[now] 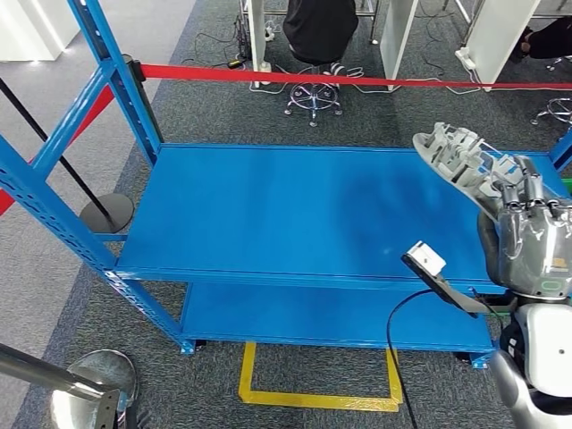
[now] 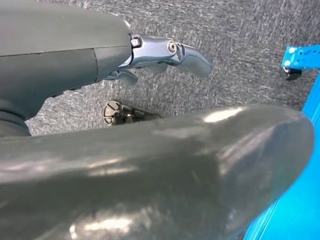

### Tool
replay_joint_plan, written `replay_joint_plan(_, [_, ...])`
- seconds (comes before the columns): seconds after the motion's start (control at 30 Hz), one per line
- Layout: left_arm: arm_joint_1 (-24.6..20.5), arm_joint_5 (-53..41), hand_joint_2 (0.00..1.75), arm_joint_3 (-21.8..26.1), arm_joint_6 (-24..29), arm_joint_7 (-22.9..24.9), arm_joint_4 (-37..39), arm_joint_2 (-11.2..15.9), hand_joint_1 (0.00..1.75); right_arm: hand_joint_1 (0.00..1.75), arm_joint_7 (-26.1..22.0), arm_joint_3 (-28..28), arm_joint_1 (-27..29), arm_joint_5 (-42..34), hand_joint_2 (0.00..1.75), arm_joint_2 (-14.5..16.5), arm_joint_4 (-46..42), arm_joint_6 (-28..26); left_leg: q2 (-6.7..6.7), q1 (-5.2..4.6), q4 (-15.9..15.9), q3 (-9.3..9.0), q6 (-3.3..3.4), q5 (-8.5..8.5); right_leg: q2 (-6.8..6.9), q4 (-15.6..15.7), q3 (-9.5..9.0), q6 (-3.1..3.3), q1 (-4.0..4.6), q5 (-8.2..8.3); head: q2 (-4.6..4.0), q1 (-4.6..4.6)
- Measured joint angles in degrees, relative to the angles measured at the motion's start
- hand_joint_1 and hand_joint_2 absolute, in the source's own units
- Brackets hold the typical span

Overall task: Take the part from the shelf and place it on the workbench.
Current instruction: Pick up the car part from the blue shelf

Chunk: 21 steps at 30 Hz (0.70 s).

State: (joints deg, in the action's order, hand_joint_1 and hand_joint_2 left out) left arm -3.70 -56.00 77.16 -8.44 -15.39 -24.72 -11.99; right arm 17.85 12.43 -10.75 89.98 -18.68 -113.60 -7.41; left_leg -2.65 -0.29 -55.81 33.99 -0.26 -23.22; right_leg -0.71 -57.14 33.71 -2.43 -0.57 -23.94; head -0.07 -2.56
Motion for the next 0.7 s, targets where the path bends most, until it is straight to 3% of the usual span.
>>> replay_joint_plan(0.1, [0.1,-0.4,1.75,0.0,-0.4,-0.2,0.0,-0.1,0.00,1.75,-0.2,0.0,0.5,0.0,1.75,-0.7,-1.8,-2.3,0.00,0.00,0.0,0.01,0.00,0.00,0.00,0.0,0.00,0.00,0.00,0.00,0.00,0.01])
replay_joint_plan(0.3, [0.1,-0.8,1.75,0.0,-0.6,-1.1,0.0,-0.3,0.00,1.75,-4.9,-1.1,2.4,0.0,1.75,0.1,-5.8,-6.5,0.00,0.00,0.0,0.02,0.00,0.00,0.00,0.0,0.01,0.00,0.00,0.00,0.00,0.00])
replay_joint_plan(0.53, [0.5,-1.7,1.75,-0.2,-3.3,-2.8,0.0,-0.3,0.00,1.75,-12.1,-3.5,4.2,-0.3,1.75,5.2,-9.1,-9.3,0.01,0.01,0.0,0.03,0.00,0.00,-0.01,0.0,0.04,0.00,0.01,0.00,0.00,0.00])
replay_joint_plan(0.7, [0.6,-1.5,1.75,-0.2,-3.3,-2.6,0.1,-0.3,0.00,1.75,-13.3,-4.7,4.3,-1.1,1.75,7.9,-10.4,-10.5,0.01,0.01,0.0,0.04,0.00,0.00,-0.01,0.0,0.03,0.00,0.00,0.00,0.00,0.00])
